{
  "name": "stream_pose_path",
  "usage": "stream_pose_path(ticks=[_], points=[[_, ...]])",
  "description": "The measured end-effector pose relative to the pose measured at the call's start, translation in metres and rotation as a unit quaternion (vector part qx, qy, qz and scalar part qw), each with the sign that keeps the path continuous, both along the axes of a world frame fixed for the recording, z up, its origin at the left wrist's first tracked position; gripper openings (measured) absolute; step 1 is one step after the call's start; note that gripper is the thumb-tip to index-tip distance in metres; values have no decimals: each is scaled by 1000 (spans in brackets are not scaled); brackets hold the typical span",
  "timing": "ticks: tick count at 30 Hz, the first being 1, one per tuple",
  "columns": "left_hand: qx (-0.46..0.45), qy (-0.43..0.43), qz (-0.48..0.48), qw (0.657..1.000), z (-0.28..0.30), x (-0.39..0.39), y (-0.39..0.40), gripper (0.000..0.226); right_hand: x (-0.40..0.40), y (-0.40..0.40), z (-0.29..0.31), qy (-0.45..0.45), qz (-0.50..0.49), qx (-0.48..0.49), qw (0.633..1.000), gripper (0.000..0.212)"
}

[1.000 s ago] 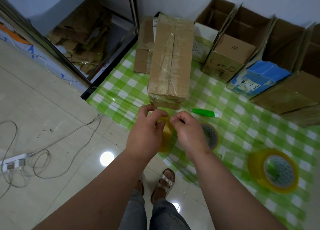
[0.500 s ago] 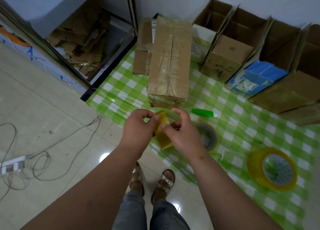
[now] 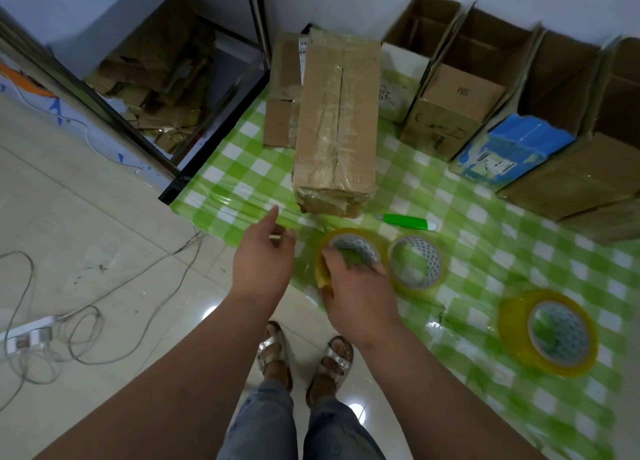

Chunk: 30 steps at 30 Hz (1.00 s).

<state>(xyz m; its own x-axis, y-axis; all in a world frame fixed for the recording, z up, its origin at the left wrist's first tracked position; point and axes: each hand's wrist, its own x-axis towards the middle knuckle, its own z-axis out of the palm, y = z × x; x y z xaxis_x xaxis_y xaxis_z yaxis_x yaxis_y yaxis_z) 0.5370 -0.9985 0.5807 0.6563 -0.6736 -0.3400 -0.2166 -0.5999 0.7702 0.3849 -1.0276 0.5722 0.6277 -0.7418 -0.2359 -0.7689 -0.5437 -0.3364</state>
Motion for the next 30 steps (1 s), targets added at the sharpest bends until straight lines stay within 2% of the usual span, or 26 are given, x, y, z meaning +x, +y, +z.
stream_pose_path(ticks=[2,4,6,8,9,13,18,22,30], points=[[-52,-77,-25,995,6,4,-6,57,-2,-1,0,-17,-14,12,1000,46],[-105,-127,-68,984,13,8,-16,62,-2,-7,7,-86,-67,-8,994,42],[-127,-167,-120,970,21,13,-28,65,-1,-21,18,-197,-152,-79,965,44],[-125,-185,-170,960,26,20,-39,67,3,-40,30,-264,-205,-129,934,53],[-115,-190,-194,956,27,23,-44,67,6,-51,36,-266,-209,-128,932,58],[-77,-209,-232,947,23,32,-56,68,19,-83,40,-181,-152,-45,971,63],[-97,-197,-246,944,21,40,-60,71,15,-91,30,-211,-120,3,970,65],[-122,-183,-268,938,17,45,-58,75,11,-94,24,-189,-95,-37,977,68],[-160,-231,-271,921,12,48,-61,68,18,-96,17,-205,-107,-94,968,61]])
